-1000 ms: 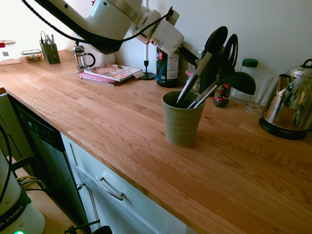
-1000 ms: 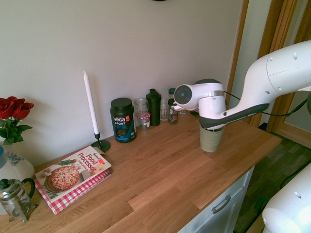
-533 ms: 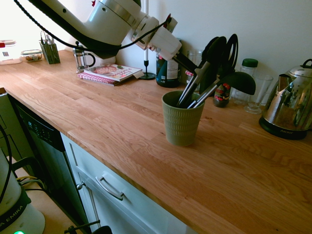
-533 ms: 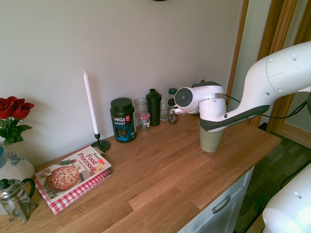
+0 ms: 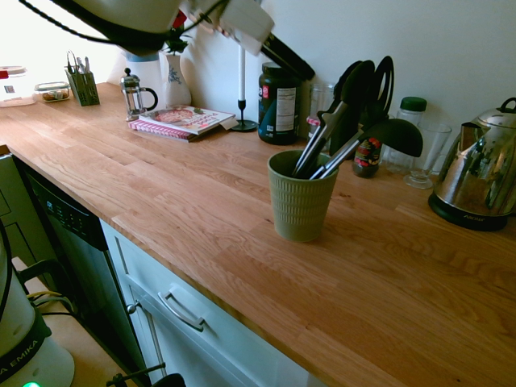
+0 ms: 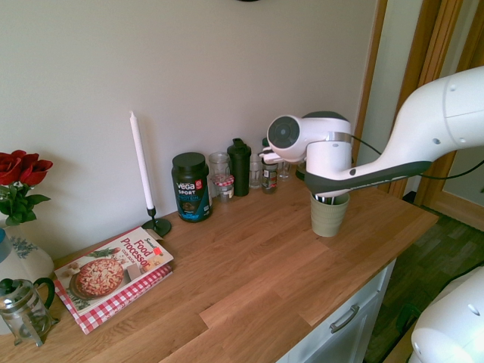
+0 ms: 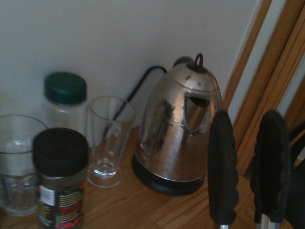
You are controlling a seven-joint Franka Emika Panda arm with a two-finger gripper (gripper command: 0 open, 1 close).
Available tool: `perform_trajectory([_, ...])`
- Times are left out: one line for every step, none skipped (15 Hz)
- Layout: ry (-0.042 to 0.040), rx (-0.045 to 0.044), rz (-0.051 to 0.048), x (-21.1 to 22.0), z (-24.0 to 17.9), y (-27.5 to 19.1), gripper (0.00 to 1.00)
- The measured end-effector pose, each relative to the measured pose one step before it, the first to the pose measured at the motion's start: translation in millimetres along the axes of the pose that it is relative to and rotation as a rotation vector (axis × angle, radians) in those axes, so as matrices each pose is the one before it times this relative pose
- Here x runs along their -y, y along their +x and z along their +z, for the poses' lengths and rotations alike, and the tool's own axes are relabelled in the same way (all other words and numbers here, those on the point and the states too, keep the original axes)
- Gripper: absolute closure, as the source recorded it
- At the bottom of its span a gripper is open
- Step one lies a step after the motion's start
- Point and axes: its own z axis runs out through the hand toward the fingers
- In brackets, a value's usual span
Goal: Put the tongs back in the holder
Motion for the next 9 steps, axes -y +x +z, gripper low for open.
perform_trajectory([-0.00869, 0.07787, -0.01455, 2.16, -16.6, -6.15, 0.0])
perform_trajectory([-0.01208, 0.07086, -0.01032, 1.44, -6.63, -13.94, 0.0])
perform_trajectory([-0.01534, 0.06796, -0.01115, -0.24, 3.42, -19.05, 0.0])
perform_trajectory([-0.01521, 0.06741, -0.01059, -2.27, 9.71, -22.37, 0.0])
perform_trajectory([-0.01614, 0.06844, -0.01105, -3.72, 12.01, -23.57, 0.0])
perform_trajectory([-0.01353, 0.06708, -0.01524, -2.33, 8.48, -19.93, 0.0])
perform_trajectory([-0.01093, 0.06889, -0.01871, -1.19, 3.18, -18.75, 0.0])
perform_trajectory([-0.01057, 0.06965, -0.02188, -1.21, -1.63, -16.2, 0.0])
perform_trajectory([-0.00696, 0.06935, -0.02732, -0.02, -4.8, -12.44, 0.0])
